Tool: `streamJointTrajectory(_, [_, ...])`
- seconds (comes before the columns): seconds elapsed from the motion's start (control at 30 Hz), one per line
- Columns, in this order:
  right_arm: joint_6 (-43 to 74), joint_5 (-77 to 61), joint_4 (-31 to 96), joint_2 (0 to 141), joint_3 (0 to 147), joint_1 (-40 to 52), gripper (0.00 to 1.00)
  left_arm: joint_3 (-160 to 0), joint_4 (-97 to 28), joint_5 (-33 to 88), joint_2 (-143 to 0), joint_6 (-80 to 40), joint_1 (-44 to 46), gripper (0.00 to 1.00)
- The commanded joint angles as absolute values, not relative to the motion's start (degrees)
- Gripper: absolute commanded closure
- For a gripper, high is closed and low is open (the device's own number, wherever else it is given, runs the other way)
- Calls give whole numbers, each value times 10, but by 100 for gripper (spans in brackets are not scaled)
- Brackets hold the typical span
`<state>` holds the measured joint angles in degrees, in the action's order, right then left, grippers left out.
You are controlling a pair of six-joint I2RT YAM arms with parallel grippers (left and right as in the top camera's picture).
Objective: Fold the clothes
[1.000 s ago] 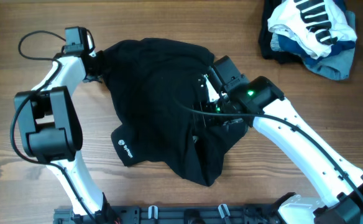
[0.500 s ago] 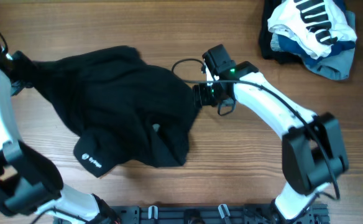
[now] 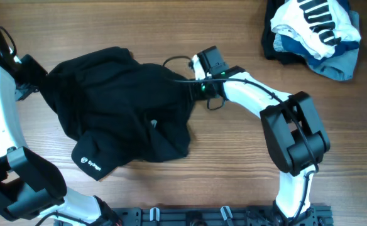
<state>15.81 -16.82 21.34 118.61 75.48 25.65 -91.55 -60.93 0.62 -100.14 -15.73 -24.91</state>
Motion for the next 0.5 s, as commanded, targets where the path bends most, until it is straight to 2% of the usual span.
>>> streamJointTrajectory(0.0, [160,-128,166,1197,775,182,96,-917,-626,70,-1001,-158,-249,96])
streamJointTrajectory(0.07, [140,-169,120,1197,803,131,96,-917,-660,140,-1001,-159,-240,96])
streamJointTrajectory(0.2, [134,-187,99,1197,908,83,96,-917,-710,145,-1001,-176,-178,96])
streamJointTrajectory(0.3, [123,-187,110,1197,986,75,96,-904,-690,117,-1001,-204,-112,96])
streamJointTrajectory(0.33, [121,-187,127,1197,1000,75,82,-903,-681,100,-1001,-215,-95,96])
streamJointTrajectory(0.37, [113,-187,169,1197,1020,75,9,-903,-671,89,-1001,-217,-81,96])
streamJointTrajectory(0.4, [102,-187,211,1197,1034,75,1,-903,-665,87,-1001,-217,-76,96])
streamJointTrajectory(0.47, [80,-197,300,1189,1055,75,0,-903,-660,87,-1001,-216,-75,96])
